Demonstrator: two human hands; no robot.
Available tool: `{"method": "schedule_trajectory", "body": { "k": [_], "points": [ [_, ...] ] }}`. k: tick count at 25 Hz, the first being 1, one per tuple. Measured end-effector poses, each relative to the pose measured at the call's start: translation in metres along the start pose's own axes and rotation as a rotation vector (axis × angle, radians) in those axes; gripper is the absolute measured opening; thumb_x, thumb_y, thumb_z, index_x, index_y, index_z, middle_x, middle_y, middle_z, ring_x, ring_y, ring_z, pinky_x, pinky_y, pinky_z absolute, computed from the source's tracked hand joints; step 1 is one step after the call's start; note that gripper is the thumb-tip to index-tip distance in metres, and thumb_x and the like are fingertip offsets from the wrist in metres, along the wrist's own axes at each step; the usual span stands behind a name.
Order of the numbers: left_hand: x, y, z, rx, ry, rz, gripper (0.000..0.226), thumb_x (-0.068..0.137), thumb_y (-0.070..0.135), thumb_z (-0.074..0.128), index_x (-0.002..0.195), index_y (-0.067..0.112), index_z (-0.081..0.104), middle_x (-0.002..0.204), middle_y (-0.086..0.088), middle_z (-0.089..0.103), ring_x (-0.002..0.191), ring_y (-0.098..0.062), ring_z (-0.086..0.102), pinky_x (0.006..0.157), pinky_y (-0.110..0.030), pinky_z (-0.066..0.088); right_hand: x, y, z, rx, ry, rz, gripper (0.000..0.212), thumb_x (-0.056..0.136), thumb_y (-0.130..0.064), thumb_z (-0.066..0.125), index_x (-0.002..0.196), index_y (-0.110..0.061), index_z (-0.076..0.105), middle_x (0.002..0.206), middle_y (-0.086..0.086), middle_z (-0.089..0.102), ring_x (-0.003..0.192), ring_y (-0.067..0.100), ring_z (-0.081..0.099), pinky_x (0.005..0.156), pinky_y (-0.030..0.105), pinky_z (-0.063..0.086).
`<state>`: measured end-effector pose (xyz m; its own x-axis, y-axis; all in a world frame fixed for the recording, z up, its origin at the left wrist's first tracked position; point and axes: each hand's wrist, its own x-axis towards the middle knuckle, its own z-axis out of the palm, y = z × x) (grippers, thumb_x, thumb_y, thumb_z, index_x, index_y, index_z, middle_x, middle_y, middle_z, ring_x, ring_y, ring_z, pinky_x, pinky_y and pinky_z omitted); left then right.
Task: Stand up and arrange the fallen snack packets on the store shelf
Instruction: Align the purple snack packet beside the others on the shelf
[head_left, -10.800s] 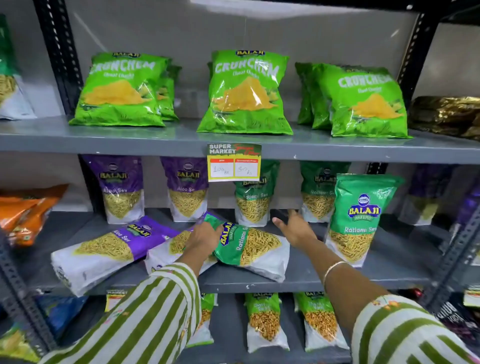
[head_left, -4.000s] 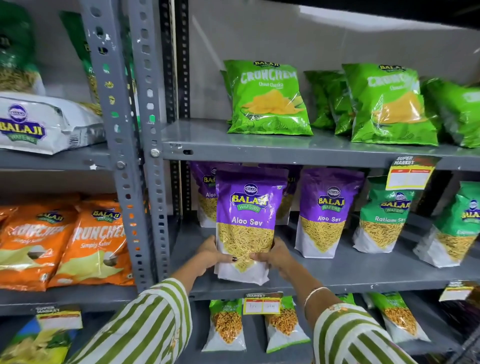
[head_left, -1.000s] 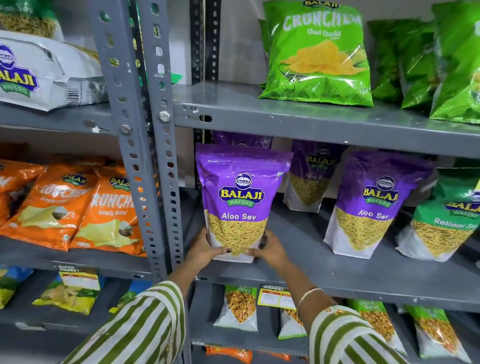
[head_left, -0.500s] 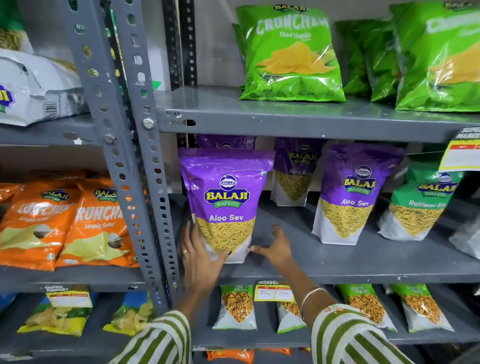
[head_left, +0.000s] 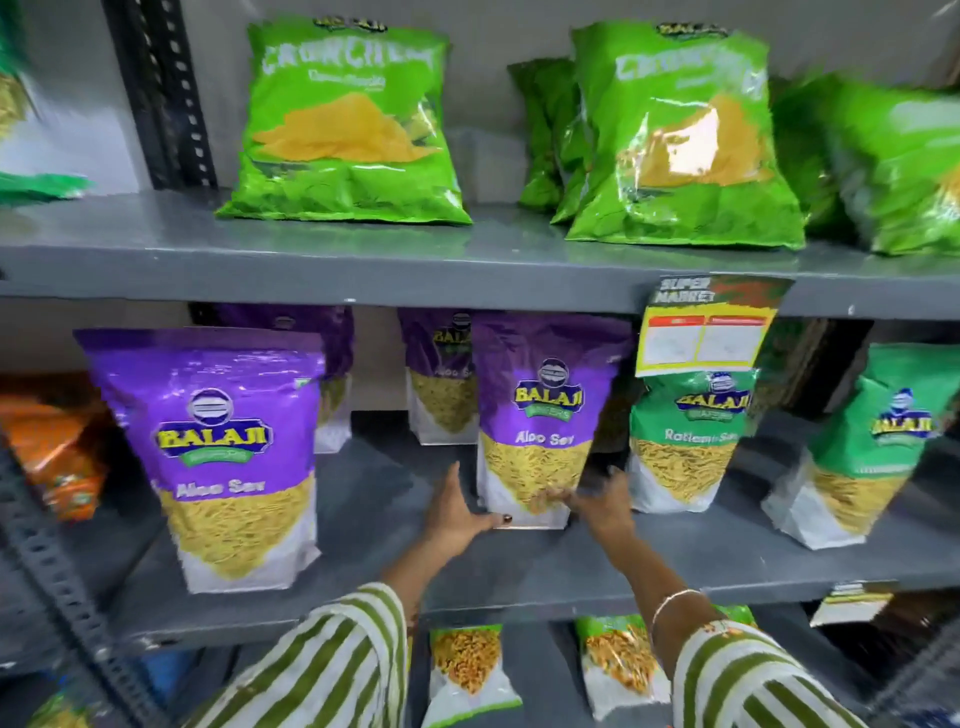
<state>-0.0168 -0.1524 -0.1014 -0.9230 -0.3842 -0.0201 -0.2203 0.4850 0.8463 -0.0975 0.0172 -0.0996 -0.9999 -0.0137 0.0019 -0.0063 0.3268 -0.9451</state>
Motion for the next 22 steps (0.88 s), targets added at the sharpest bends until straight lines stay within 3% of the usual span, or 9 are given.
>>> {"method": "schedule_trajectory", "body": {
  "k": [3,5,7,10,12,16,20,22],
  "points": [
    [0.026,0.007,0.021,-0.068,0.008,-0.102,0.086,0.06,0.018,0.085,0.13,-0.001,0.04,0.135,-0.011,0.052,0.122,-0.024,0.051,0.099,-0.034,0.04,0.032,0.021,-0.006,0.132,-0.249,0.041,0.078,0.068,0.009,0.074,0.133,0.005,0.031,0.134,0.02,0.05,0.127,0.033,0.047,0.1,0.035,0.045],
    [0.029,0.01,0.028,-0.1,0.059,-0.143,0.065,0.057,0.016,0.085,0.111,0.007,0.049,0.115,-0.009,0.057,0.109,-0.021,0.055,0.092,-0.035,0.044,0.04,0.026,-0.003,0.1,-0.355,0.023,0.06,0.067,0.006,0.076,0.118,0.002,0.045,0.126,0.02,0.057,0.117,0.028,0.055,0.085,0.026,0.049],
    [0.027,0.011,0.03,-0.129,0.125,-0.15,0.052,0.055,0.012,0.085,0.092,0.017,0.048,0.104,-0.01,0.057,0.102,-0.022,0.057,0.087,-0.035,0.045,0.037,0.023,-0.001,0.067,-0.377,0.025,0.051,0.066,0.004,0.078,0.106,-0.005,0.047,0.114,0.016,0.059,0.103,0.02,0.054,0.083,0.029,0.043],
    [0.015,0.008,0.018,-0.073,0.134,-0.155,0.061,0.06,0.014,0.083,0.109,0.005,0.048,0.116,-0.016,0.061,0.11,-0.031,0.058,0.087,-0.036,0.047,0.023,0.016,0.003,0.039,-0.394,0.006,0.059,0.065,0.003,0.079,0.116,0.002,0.048,0.107,0.011,0.058,0.098,0.019,0.052,0.076,0.022,0.045],
    [0.003,0.001,0.004,-0.03,0.133,-0.156,0.062,0.061,0.014,0.083,0.109,0.006,0.044,0.122,-0.018,0.06,0.113,-0.032,0.057,0.087,-0.036,0.047,0.009,0.014,0.011,0.047,-0.435,0.005,0.064,0.064,0.004,0.079,0.12,0.002,0.046,0.106,0.008,0.057,0.099,0.019,0.052,0.069,0.016,0.045],
    [-0.019,-0.016,-0.027,0.022,0.144,-0.158,0.071,0.061,0.02,0.084,0.118,0.006,0.043,0.126,-0.016,0.059,0.116,-0.031,0.056,0.091,-0.039,0.048,-0.021,0.004,0.035,0.036,-0.439,0.017,0.066,0.063,0.0,0.081,0.119,0.002,0.047,0.106,0.008,0.057,0.099,0.019,0.052,0.081,0.027,0.041],
    [-0.032,-0.027,-0.048,0.056,0.14,-0.181,0.082,0.058,0.027,0.085,0.123,0.007,0.038,0.128,-0.015,0.058,0.118,-0.033,0.054,0.096,-0.045,0.048,-0.043,-0.009,0.047,0.009,-0.495,0.021,0.074,0.062,-0.007,0.084,0.123,-0.001,0.043,0.115,0.008,0.058,0.11,0.025,0.056,0.084,0.028,0.045],
    [-0.036,-0.027,-0.052,0.004,0.115,-0.179,0.083,0.058,0.025,0.085,0.123,0.008,0.036,0.129,-0.013,0.056,0.119,-0.032,0.052,0.097,-0.043,0.048,-0.045,-0.039,0.039,0.142,-0.496,0.001,0.077,0.065,-0.004,0.081,0.127,-0.005,0.034,0.116,0.005,0.056,0.107,0.022,0.057,0.081,0.024,0.05]
  ]
}}
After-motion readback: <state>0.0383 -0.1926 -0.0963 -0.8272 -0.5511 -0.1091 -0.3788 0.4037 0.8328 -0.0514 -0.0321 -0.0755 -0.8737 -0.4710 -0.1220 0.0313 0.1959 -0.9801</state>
